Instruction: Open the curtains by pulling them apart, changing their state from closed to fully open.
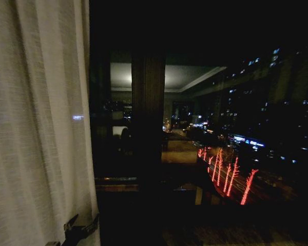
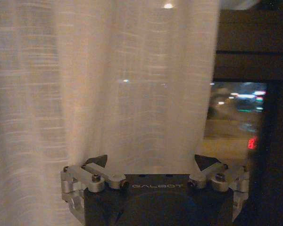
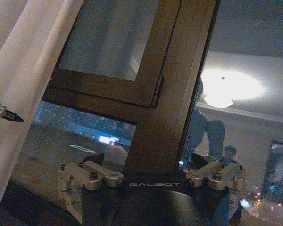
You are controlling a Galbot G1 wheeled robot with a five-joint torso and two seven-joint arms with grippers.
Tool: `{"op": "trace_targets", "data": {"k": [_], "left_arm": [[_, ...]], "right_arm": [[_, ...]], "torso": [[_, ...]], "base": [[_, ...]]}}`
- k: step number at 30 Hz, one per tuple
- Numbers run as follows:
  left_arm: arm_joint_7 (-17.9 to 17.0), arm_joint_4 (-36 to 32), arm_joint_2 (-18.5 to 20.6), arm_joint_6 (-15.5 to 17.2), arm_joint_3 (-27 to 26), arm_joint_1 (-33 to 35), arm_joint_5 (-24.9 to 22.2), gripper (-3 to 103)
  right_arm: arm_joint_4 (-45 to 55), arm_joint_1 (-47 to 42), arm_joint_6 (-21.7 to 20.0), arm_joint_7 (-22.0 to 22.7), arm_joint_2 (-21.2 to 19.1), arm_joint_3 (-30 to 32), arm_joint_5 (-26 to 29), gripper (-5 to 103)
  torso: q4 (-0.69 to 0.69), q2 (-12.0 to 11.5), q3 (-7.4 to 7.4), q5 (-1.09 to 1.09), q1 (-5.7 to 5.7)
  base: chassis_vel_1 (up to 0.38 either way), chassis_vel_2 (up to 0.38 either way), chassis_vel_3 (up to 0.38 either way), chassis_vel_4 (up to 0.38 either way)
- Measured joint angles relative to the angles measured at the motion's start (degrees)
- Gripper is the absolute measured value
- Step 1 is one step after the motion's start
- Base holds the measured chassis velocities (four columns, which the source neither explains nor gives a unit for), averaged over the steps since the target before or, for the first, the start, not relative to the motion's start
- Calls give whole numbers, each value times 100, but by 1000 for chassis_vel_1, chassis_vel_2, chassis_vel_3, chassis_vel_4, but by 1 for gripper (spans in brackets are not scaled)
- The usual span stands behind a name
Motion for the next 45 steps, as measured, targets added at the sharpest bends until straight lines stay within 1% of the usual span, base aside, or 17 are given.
{"op": "trace_targets", "data": {"k": [2,4,8,11,16,18,20,21,23,24,26,27,29,30,32,38,45], "left_arm": [[-612,9,-52,26,65,-18,-1,100],[-779,19,-66,33,76,-23,-2,100],[-1773,41,-163,7,158,-43,-11,100],[-2095,38,-192,-45,176,-48,-82,100],[-2278,185,-147,-114,54,-132,-204,100],[-1984,291,-19,-58,-62,-169,-297,100],[-1390,406,92,-36,-165,-211,-298,100],[-1390,406,92,-36,-165,-211,-298,100],[-309,510,217,-92,-235,-240,-250,100],[-309,510,217,-92,-235,-240,-250,100],[523,553,250,-110,-220,-250,-172,100],[523,553,250,-110,-220,-250,-172,100],[1136,588,251,-107,-161,-258,-44,100],[1136,588,251,-107,-161,-258,-44,100],[1567,602,242,-17,-121,-242,30,100],[1665,881,346,3,-68,-449,72,100],[2607,1283,742,9,13,-849,71,100]], "right_arm": [[-31,3,0,-6,0,14,11,100],[-41,5,2,-7,0,22,15,100],[-107,50,14,-14,0,-3,22,100],[-130,82,15,-41,0,-68,12,100],[-150,90,22,-73,0,-115,-1,100],[-150,82,39,-79,0,-118,-4,100],[-147,83,53,-80,0,-119,-11,100],[-147,83,53,-80,0,-119,-11,100],[-122,82,91,-80,0,-105,-16,100],[-122,82,91,-80,0,-105,-16,100],[-101,51,154,-74,0,-47,-15,100],[-101,51,154,-74,0,-47,-15,100],[-108,26,236,-57,0,61,-5,100],[-108,26,236,-57,0,61,-5,100],[-139,12,323,-44,0,154,1,100],[-191,-27,440,-37,0,179,4,100],[-267,-42,513,-31,0,119,-173,100]], "torso": [[1,0,0,1,0],[1,0,0,0,0],[2,0,0,0,0],[2,0,0,0,0],[2,0,0,0,0],[2,0,0,-1,0],[2,0,0,0,0],[2,0,0,0,0],[1,0,0,0,0],[1,0,0,0,0],[1,0,0,0,0],[1,0,0,0,0],[1,0,0,0,0],[1,0,0,0,0],[2,0,0,0,0],[1,0,0,0,-1],[1,0,0,1,-1]], "base": [[0,0,0,0],[0,0,0,0],[0,0,0,0],[0,0,0,0],[0,0,0,0],[0,0,0,0],[0,0,0,0],[0,0,0,0],[0,0,0,0],[0,0,0,0],[0,0,0,0],[0,0,0,0],[0,0,0,0],[0,0,0,0],[0,0,0,0],[0,0,0,0],[0,0,0,0]]}}
